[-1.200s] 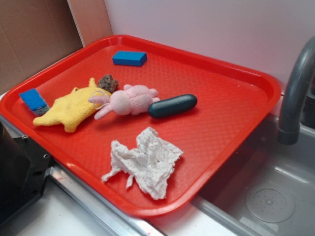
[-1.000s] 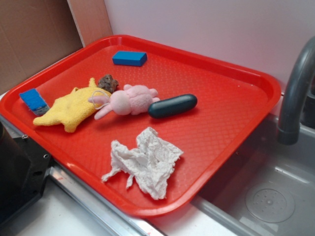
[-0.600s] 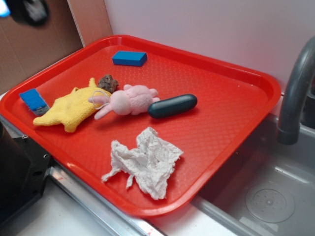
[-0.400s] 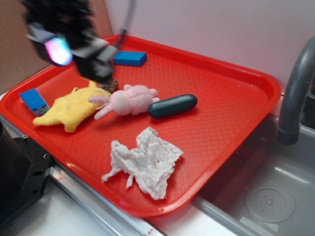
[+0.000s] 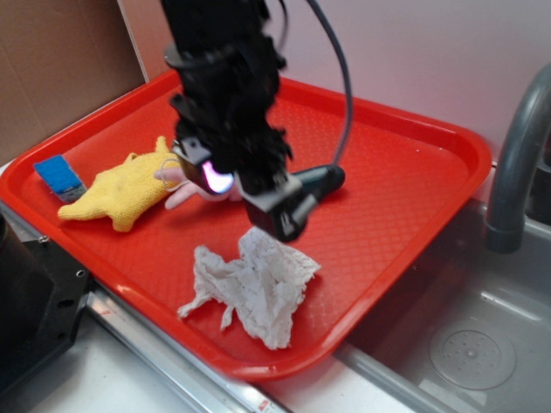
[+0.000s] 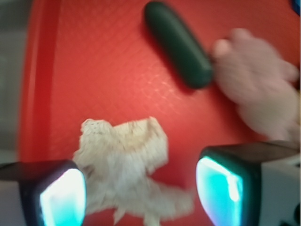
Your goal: Grab the white paper.
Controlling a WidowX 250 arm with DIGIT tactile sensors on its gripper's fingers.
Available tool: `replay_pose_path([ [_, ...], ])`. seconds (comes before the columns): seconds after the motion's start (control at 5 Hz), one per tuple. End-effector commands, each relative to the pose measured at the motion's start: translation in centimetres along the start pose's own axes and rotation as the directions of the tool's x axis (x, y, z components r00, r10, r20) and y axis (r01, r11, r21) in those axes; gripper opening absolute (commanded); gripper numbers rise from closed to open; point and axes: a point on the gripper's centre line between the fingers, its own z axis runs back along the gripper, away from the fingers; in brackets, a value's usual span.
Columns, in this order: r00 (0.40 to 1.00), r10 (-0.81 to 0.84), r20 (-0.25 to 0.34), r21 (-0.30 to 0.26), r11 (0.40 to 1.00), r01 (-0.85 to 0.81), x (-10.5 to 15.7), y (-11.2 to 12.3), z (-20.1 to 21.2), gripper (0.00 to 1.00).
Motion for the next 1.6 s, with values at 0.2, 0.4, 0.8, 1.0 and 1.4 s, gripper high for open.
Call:
replay_pose_path([
  [0.2,0.984,0.088,-0.157,0.071,0.994,-0.077,1.2,-0.6,-3.5,1.00],
  [0.4,0.968,0.161,-0.194,0.052,0.987,-0.154,1.3,-1.1,-4.5,1.00],
  [0.8,0.986,0.117,-0.120,0.030,0.993,-0.114,1.2,0.1,-2.3,0.00],
  [1.0,0.995,0.078,-0.059,0.056,0.996,-0.074,-0.4,2.5,1.0,0.00],
  [1.4,0.995,0.089,0.045,0.088,0.992,-0.093,-2.3,8.3,11.2,0.00],
])
